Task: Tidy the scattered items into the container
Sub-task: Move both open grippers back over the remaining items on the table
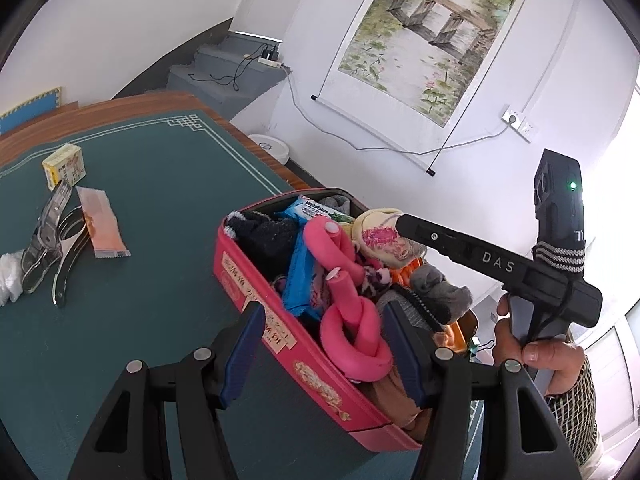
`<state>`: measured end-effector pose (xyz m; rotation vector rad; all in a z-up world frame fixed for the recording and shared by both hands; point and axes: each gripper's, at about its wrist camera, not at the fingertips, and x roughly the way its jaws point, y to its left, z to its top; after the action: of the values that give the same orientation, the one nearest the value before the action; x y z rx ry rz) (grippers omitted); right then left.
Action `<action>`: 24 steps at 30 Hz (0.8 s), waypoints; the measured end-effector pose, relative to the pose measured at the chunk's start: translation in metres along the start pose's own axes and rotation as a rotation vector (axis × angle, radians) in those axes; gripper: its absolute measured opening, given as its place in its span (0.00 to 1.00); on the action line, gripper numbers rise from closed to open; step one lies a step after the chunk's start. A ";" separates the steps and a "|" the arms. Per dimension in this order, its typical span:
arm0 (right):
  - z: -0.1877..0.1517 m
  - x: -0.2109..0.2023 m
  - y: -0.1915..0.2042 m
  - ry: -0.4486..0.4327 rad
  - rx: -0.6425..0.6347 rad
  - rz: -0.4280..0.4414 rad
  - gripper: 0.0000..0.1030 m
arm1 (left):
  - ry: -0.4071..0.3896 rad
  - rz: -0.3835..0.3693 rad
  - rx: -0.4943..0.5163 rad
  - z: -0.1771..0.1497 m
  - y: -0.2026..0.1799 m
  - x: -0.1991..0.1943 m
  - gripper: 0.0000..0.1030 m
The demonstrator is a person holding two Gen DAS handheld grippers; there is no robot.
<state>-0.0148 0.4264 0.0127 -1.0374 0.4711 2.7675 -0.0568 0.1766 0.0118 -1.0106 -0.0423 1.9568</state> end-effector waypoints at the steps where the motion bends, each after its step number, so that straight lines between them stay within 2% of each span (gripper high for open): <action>1: -0.001 -0.001 0.001 -0.002 -0.002 -0.002 0.44 | 0.000 0.004 -0.006 0.000 0.002 -0.001 0.61; 7: -0.001 -0.015 0.009 -0.039 -0.001 -0.021 0.45 | -0.022 0.038 -0.050 0.001 0.025 -0.017 0.61; 12: 0.004 -0.039 0.039 -0.120 -0.017 -0.018 0.52 | -0.088 0.111 -0.111 0.012 0.069 -0.048 0.61; 15: 0.005 -0.046 0.069 -0.144 -0.039 0.026 0.54 | -0.125 0.160 -0.163 0.017 0.100 -0.066 0.61; 24: 0.002 0.006 0.167 -0.043 -0.057 0.177 0.54 | -0.175 0.294 -0.298 0.019 0.196 -0.109 0.61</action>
<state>-0.0618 0.2707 0.0498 -0.9906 0.5036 2.9689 -0.1794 -0.0129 0.0155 -1.0796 -0.3058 2.3546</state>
